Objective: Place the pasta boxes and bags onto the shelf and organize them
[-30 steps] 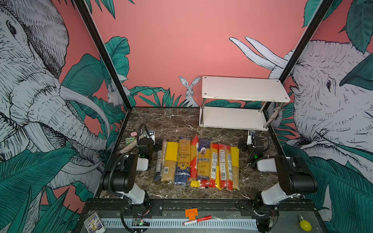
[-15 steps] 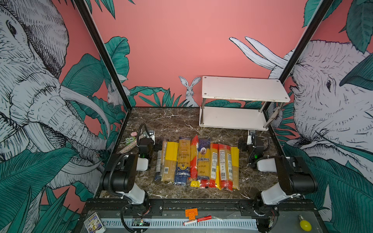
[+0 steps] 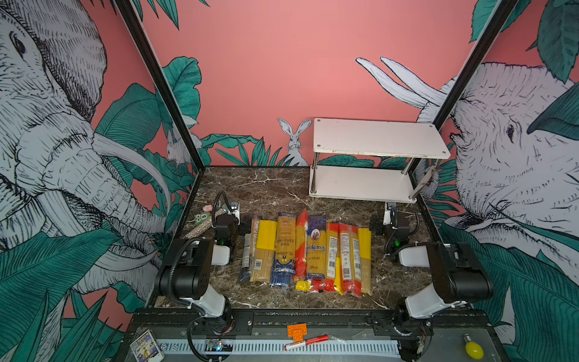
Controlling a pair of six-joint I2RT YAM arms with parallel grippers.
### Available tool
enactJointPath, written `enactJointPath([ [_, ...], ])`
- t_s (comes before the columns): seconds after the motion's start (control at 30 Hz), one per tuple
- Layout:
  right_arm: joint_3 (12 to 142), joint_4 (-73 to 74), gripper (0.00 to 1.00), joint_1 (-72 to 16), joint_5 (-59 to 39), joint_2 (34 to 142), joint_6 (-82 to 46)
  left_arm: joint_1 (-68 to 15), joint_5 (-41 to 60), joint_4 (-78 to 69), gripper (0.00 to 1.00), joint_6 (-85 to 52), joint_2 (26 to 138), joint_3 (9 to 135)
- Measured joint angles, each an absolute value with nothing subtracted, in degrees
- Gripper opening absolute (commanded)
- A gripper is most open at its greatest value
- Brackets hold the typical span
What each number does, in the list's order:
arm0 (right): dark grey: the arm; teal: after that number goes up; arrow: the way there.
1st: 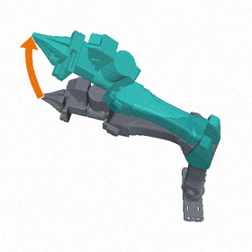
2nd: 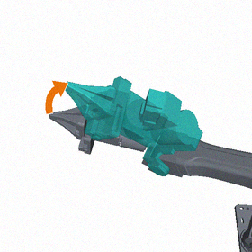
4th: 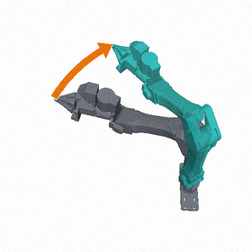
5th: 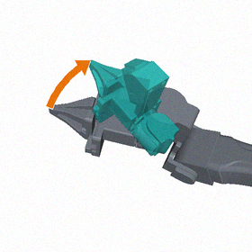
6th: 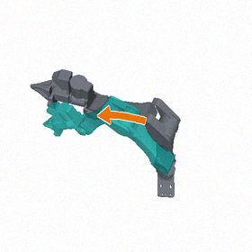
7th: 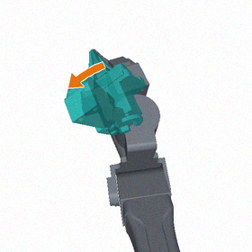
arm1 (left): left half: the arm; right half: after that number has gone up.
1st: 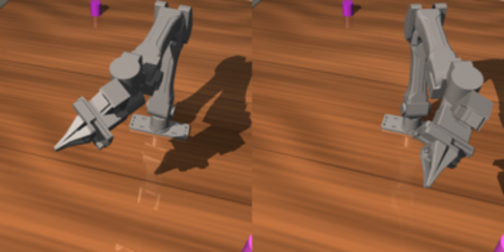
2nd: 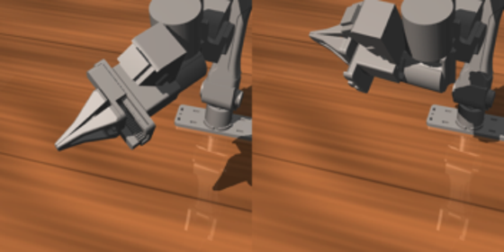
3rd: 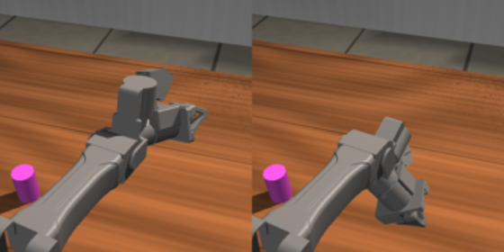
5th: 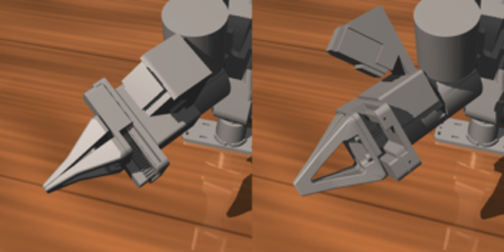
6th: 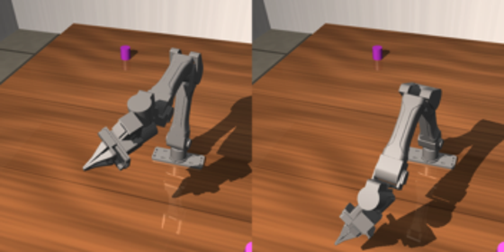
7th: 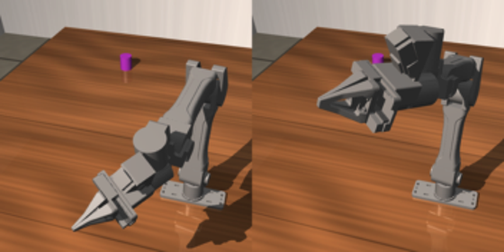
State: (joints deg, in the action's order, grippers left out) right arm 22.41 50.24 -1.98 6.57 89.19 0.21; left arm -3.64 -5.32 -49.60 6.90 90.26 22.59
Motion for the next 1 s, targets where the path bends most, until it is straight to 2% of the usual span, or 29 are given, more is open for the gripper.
enactJointPath([
  [0.6,22.1,50.1,0.99,-3.4,8.7,88.4,0.7,-3.6,-5.3,-49.6,0.99,6.9,90.3,22.6],
  [0.83,21.7,42.4,0.99,-8.8,14.8,77.7,3.1,-3.6,-5.2,-49.4,0.96,6.9,90.3,22.7],
  [1.0,26.7,25.1,0.99,-11.2,20.2,68.2,-1.4,-3.6,-4.9,-38.9,0.91,7.1,88.0,28.5],
])
